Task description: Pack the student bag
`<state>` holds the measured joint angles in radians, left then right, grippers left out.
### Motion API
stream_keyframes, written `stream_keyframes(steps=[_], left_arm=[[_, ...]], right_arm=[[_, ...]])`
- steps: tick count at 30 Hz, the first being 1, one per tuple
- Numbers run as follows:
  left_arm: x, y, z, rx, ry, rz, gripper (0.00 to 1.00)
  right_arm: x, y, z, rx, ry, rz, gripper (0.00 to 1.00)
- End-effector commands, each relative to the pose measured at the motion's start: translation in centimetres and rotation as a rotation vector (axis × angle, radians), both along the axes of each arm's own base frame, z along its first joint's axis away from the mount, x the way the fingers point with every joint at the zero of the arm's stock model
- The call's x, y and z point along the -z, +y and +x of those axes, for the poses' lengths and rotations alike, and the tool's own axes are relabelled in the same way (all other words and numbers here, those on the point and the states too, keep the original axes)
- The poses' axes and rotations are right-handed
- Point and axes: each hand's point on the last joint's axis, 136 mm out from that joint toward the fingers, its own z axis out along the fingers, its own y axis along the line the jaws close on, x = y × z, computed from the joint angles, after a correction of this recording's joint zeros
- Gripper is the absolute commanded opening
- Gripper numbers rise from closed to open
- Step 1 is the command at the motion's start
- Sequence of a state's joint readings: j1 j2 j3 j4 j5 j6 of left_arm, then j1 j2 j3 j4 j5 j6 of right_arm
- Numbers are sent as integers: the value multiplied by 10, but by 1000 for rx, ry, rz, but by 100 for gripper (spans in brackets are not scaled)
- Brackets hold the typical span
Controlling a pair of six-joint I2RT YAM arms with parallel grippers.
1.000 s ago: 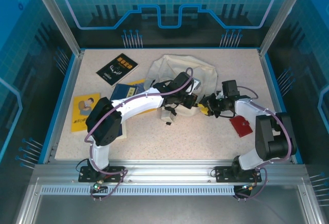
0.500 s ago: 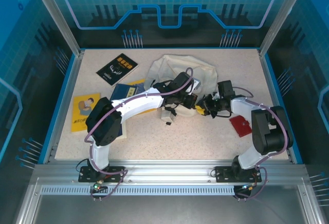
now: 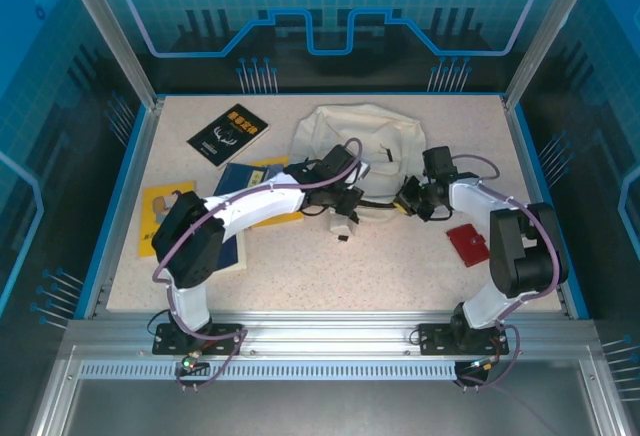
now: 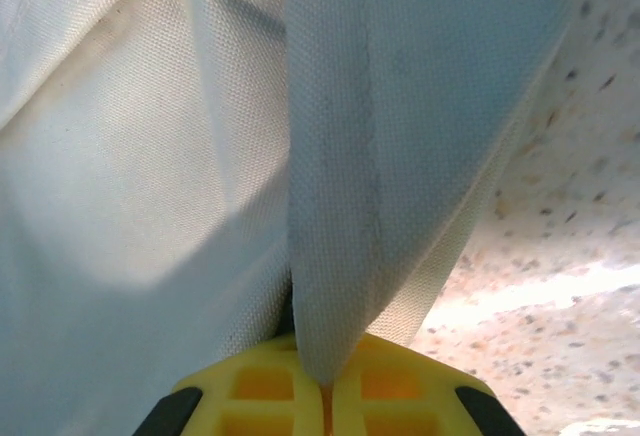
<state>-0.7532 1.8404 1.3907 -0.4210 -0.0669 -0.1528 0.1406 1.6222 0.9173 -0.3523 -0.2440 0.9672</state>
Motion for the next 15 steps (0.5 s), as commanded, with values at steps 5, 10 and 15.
stream_keyframes(steps=[5,10,15], left_arm=[[-9,34,8,-48,-41,57,0],[-19,13,9,-21,-23,-57,0],[-31,-29,0,66,14,-199,0]], right_arm=[[-3,-46,21,30,-17,-190,6],[-19,-42,28,3,-88,-111,14],[-51,-43,19,-14,-182,-27,45]])
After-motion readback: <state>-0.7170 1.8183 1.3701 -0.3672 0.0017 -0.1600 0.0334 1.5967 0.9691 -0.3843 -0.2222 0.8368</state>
